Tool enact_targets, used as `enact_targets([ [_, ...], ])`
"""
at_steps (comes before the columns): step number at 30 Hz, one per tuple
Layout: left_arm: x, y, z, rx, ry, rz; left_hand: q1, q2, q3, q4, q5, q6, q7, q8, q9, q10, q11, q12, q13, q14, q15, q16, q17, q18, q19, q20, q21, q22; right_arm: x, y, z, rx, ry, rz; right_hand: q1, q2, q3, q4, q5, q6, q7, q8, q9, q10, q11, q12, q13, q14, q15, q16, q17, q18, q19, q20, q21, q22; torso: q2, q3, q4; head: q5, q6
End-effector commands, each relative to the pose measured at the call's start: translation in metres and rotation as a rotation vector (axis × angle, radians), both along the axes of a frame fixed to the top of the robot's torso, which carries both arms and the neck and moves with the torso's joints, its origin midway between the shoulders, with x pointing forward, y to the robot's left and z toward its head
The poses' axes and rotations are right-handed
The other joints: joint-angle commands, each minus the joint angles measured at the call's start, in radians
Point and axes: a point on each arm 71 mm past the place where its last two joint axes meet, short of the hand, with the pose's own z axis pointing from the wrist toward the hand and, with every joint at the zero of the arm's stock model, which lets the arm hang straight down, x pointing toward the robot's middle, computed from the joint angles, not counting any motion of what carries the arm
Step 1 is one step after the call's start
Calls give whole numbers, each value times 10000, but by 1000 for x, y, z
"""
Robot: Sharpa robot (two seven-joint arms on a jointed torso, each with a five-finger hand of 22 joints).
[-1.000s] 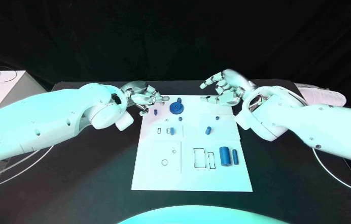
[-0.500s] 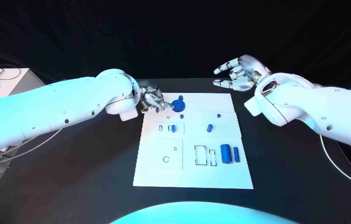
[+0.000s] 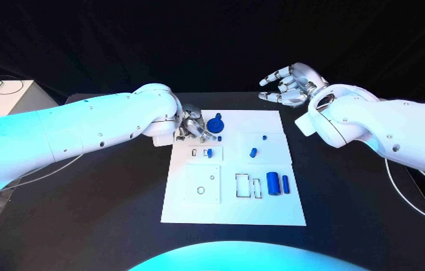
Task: Assemble the parts on the task board
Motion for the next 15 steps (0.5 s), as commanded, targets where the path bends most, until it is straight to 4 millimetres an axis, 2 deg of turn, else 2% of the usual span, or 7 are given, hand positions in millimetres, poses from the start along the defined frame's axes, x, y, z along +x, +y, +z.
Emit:
enact_targets([
  [1,-3,-5,-3,424,455,-454,-130,-9,-65,0,-24,-60,-10,38,15,-40,-10,-13,-63,38,22,44,-42,-144,6,15,32,-46,1,0,0,30,42,20,-50,-92,67,-10,12,-62,0,41,7,-104,11,-54,1429,1006,-11,-18,2503,166,391,-6,-93,1789,17,-14,16,-15,-4],
  [7,-6,-12,-10,575,703,-692,-179,26,-98,1,-24,-73,-9,43,43,-52,-9,-7,-58,39,24,51,-26,-147,8,16,39,-33,2,0,-1,21,66,-5,-71,-102,79,-2,-5,-72,1,45,6,-119,12,-70,1415,1007,-9,-16,2507,169,383,-5,-108,1778,16,-11,-20,12,-57],
  [11,-7,-14,-12,655,802,-776,-202,59,-108,0,-21,-79,-9,46,60,-77,-9,-25,-89,30,25,43,-44,-142,-15,17,26,-60,2,0,-1,14,89,2,-87,-107,87,6,-16,-76,2,50,6,-127,13,-79,1407,1007,-8,-16,2507,175,372,-4,-129,1764,24,-15,-21,-12,-36],
  [15,-7,-14,-14,694,894,-797,-212,88,-113,-3,-17,-91,-7,45,73,-126,-7,-67,-155,26,26,41,-49,-135,-41,18,9,-92,2,0,-1,15,82,-6,-87,-107,87,6,-16,-76,2,50,6,-127,13,-79,1407,1007,-8,-16,2507,175,372,-4,-129,1764,10,-11,-2,-19,-84],
])
